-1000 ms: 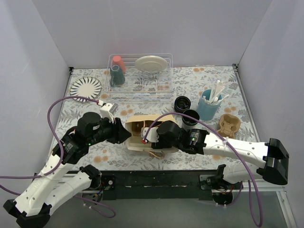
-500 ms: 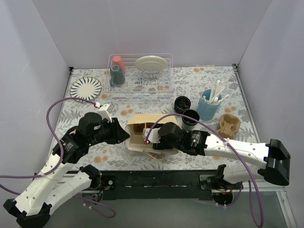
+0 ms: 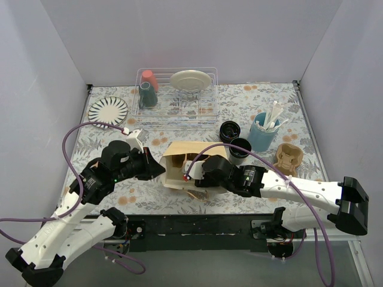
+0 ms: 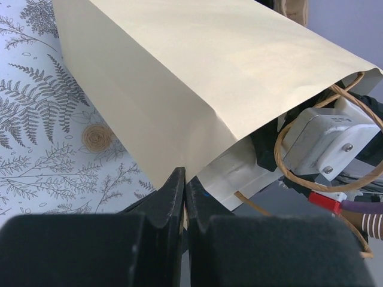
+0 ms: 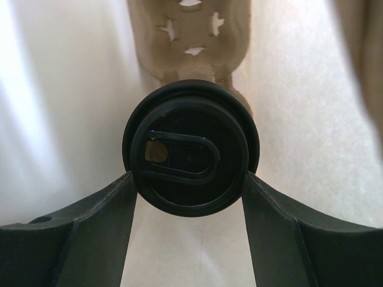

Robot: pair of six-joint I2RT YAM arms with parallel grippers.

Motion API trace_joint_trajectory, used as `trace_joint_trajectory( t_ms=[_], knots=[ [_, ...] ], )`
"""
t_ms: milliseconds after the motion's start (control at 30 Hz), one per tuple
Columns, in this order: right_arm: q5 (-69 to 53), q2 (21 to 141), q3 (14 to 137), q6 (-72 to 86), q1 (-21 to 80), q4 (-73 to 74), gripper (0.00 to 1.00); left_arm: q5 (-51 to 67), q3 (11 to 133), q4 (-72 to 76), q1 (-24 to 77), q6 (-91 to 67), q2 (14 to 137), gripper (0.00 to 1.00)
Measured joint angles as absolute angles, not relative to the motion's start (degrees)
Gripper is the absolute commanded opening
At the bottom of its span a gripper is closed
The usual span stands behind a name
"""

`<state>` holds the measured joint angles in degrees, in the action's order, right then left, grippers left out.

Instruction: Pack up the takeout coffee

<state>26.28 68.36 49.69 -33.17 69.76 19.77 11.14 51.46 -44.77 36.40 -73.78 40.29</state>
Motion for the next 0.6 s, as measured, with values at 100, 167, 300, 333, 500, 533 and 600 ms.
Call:
trace_joint_trajectory(
  t_ms=[100,167,300,333,500,533,600],
  knots=[
    [26.7,68.4,49.7,-33.2,69.5,19.5,0.47,11.2,51.4,-44.8,36.4,-73.8,39.8,0.00],
    [26.5,68.4,49.6,-33.3,68.9,19.5,0.47,11.4,51.2,-44.8,36.4,-73.8,39.0,0.00],
    [26.1,68.4,48.9,-33.6,68.3,19.4,0.48,12.1,51.0,-44.2,36.5,-73.8,37.9,0.00],
    [25.9,68.5,48.9,-33.7,68.2,19.4,0.48,12.3,50.9,-43.7,36.5,-73.9,37.7,0.00],
    [25.7,69.3,48.9,-33.7,67.8,19.4,0.47,13.6,48.2,-41.2,36.5,-74.0,35.7,0.00],
    [25.7,69.5,48.9,-33.7,67.7,19.3,0.47,13.7,47.6,-41.0,36.5,-74.0,35.3,0.00],
    [25.6,69.9,48.9,-33.7,67.6,19.0,0.47,14.0,46.7,-40.5,36.5,-73.9,34.2,0.00]
  ],
)
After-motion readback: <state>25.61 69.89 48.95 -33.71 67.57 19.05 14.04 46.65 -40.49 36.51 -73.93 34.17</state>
